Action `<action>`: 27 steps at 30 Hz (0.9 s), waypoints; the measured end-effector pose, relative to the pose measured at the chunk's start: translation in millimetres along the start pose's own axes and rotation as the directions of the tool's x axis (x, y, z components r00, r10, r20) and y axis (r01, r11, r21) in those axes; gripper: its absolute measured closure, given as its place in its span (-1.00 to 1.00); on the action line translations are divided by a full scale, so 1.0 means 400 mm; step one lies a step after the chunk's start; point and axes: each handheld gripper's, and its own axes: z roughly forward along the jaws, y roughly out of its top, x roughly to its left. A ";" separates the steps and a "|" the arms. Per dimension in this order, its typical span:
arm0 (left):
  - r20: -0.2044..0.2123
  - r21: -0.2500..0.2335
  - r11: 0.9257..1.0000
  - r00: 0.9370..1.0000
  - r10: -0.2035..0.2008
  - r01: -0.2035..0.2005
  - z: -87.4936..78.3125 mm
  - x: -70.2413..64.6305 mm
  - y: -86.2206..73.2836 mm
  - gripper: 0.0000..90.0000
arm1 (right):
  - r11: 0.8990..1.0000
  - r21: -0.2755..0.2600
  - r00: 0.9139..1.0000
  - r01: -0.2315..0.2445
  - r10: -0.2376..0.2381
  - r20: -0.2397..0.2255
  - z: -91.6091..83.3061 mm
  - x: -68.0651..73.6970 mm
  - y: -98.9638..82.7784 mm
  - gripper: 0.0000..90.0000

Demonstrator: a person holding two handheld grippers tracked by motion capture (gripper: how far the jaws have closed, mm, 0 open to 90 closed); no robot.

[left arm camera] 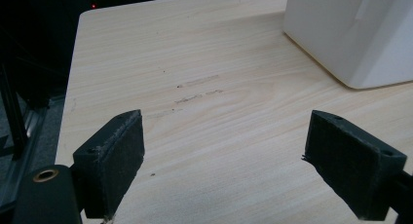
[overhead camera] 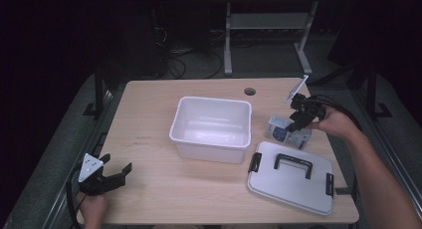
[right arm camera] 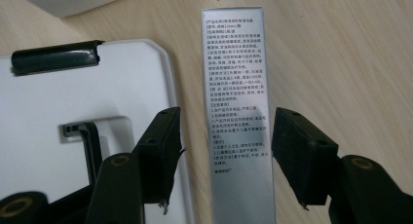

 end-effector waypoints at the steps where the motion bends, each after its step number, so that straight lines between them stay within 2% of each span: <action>1: 0.001 0.000 1.000 1.000 0.000 0.000 0.000 0.000 0.000 -0.70 | 1.000 0.001 1.000 0.002 -0.002 0.002 0.001 -0.001 0.000 -0.05; 11: 0.003 0.000 1.000 1.000 0.002 -0.002 0.001 -0.001 0.000 -0.70 | 1.000 0.011 1.000 -0.023 0.023 -0.004 0.020 -0.019 -0.012 -0.08; 13: 0.001 -0.001 1.000 1.000 0.001 -0.001 0.000 -0.001 0.000 -0.69 | 0.999 0.027 1.000 -0.024 0.024 0.001 0.029 -0.019 -0.013 -0.07; 20: 0.001 0.000 1.000 1.000 0.001 -0.001 0.000 0.000 0.000 -0.70 | 0.999 0.046 1.000 -0.027 0.027 -0.001 0.053 -0.020 -0.013 -0.02; 27: 0.002 -0.003 1.000 1.000 -0.004 0.004 -0.001 0.001 0.000 -0.70 | 0.998 0.051 1.000 -0.019 0.019 0.003 0.057 -0.018 -0.016 0.13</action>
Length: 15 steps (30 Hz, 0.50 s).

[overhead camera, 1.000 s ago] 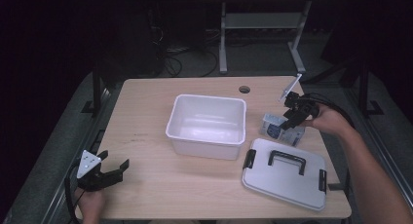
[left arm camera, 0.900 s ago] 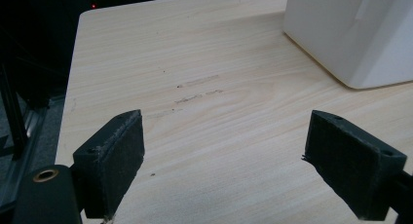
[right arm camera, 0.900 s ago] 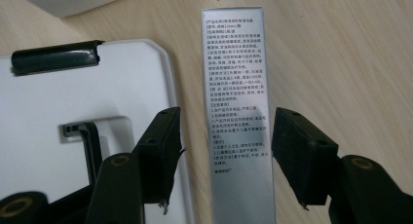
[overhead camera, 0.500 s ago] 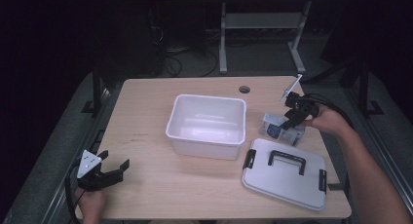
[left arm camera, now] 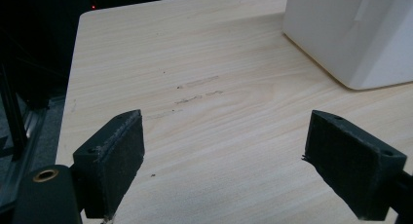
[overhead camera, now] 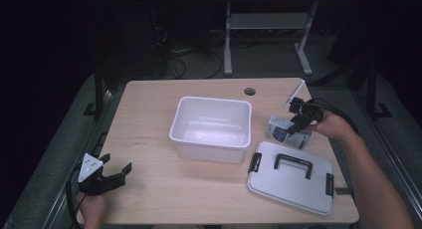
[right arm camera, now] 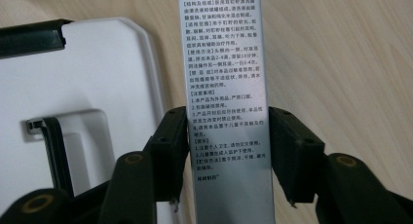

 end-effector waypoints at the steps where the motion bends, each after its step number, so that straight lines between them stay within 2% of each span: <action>1: -0.001 0.001 1.000 1.000 0.001 -0.001 0.000 0.000 0.000 -0.70 | 1.000 0.000 1.000 0.001 -0.001 0.001 0.000 0.001 0.000 0.14; 15: -0.001 -0.002 1.000 1.000 0.005 -0.005 0.001 0.000 0.001 -0.70 | 1.000 0.010 1.000 0.024 -0.024 0.013 -0.001 0.007 0.001 0.21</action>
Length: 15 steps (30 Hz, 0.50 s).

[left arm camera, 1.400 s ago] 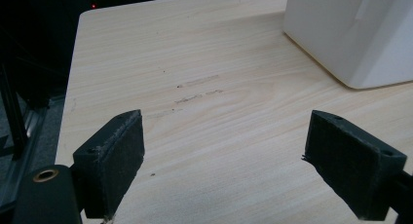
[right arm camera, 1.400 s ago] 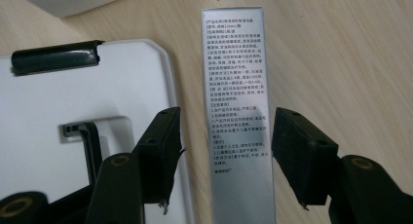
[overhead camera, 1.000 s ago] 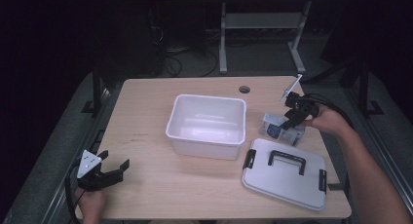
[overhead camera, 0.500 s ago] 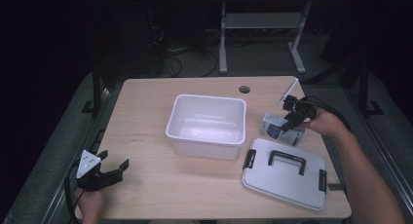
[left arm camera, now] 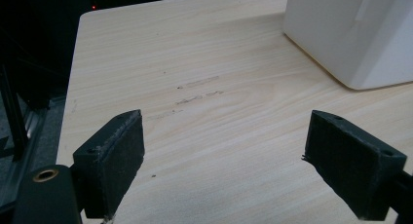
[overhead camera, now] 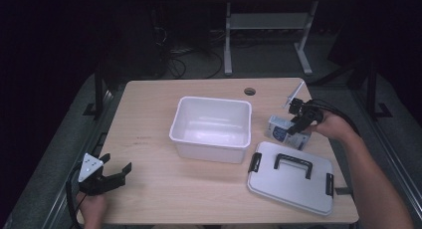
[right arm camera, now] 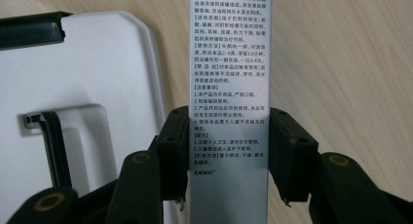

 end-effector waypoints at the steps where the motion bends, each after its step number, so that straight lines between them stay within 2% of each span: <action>1: 0.000 0.001 1.000 1.000 0.000 0.000 0.000 0.000 0.000 -0.70 | 1.000 0.000 1.000 0.000 0.000 -0.001 0.000 0.001 0.000 0.22; 11: 0.000 0.002 1.000 1.000 0.000 0.000 0.001 -0.001 0.000 -0.70 | 1.000 0.015 1.000 0.010 -0.010 -0.013 -0.001 0.006 0.007 0.23; 15: 0.000 -0.001 1.000 1.000 -0.002 0.002 -0.001 0.000 0.000 -0.69 | 1.000 0.006 1.000 0.008 -0.008 -0.009 -0.009 0.003 0.008 0.23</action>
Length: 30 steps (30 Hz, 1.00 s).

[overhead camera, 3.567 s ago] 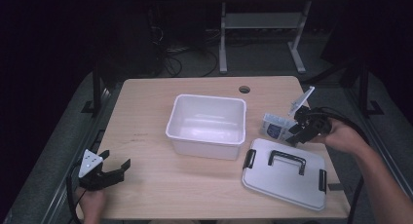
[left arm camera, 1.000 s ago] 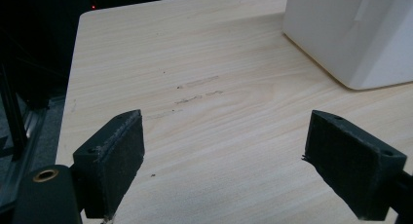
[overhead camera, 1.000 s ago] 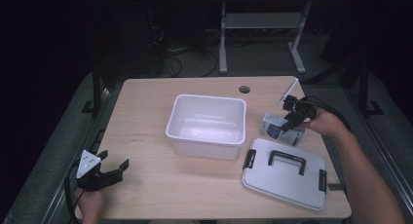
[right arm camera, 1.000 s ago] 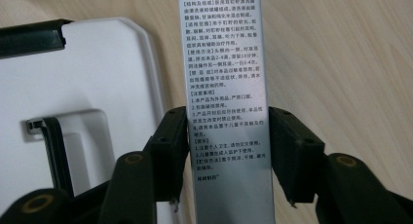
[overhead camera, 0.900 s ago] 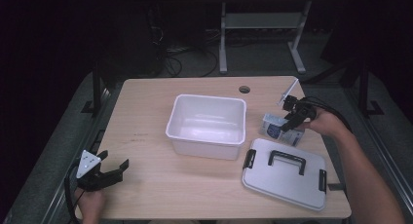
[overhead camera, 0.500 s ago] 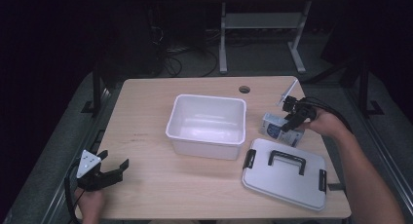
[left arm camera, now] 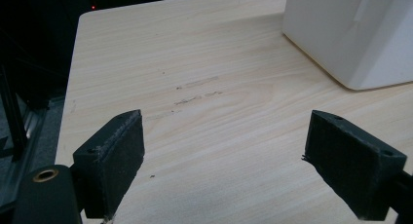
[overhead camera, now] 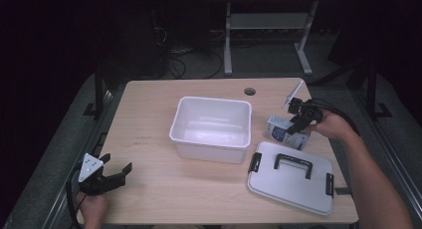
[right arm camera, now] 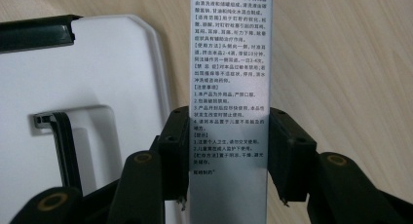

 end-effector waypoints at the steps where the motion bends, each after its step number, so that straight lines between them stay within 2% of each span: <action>1: -0.001 -0.002 1.000 1.000 -0.002 0.002 -0.001 0.001 0.000 -0.70 | 1.000 0.001 1.000 0.000 0.000 0.002 -0.003 0.000 0.000 0.23; 12: 0.000 -0.003 1.000 1.000 0.001 -0.001 -0.001 -0.001 0.001 -0.70 | 0.999 -0.034 1.000 0.016 -0.015 0.020 -0.063 0.014 0.004 0.23; 26: 0.001 -0.009 1.000 1.000 -0.002 0.002 -0.003 0.000 0.002 -0.69 | 0.996 -0.040 0.997 0.079 -0.078 0.031 -0.169 0.063 0.035 0.23; 30: 0.000 -0.012 1.000 1.000 -0.005 0.005 -0.005 0.000 0.002 -0.69 | 0.996 -0.053 0.997 0.074 -0.072 0.028 -0.201 0.073 0.034 0.23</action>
